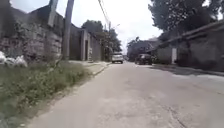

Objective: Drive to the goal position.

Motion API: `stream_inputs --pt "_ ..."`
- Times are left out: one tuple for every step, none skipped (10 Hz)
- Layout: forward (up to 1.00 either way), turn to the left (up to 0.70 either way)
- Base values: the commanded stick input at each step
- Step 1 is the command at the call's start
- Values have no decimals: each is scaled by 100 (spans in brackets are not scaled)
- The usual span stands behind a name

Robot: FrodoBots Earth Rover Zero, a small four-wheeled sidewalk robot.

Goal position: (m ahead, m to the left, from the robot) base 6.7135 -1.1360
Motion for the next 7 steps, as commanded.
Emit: stream_inputs --pt "100 0" --pt "100 0" --pt "100 0" --pt "100 0" --pt "100 0" --pt "100 -10" --pt "100 -28"
